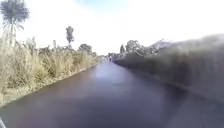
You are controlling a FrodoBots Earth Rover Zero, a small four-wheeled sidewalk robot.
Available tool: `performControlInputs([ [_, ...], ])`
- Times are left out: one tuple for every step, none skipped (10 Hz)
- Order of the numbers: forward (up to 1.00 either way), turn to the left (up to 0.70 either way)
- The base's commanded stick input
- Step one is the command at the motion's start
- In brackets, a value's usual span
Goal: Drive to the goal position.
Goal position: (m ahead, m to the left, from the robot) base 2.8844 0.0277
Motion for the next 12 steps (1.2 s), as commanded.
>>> performControlInputs([
  [1.00,0.00],
  [1.00,0.00],
  [1.00,0.00],
  [1.00,0.00],
  [1.00,0.00],
  [1.00,-0.02],
  [1.00,-0.07],
  [1.00,-0.22],
  [1.00,-0.19],
  [1.00,-0.12],
  [1.00,-0.10],
  [1.00,-0.07],
])
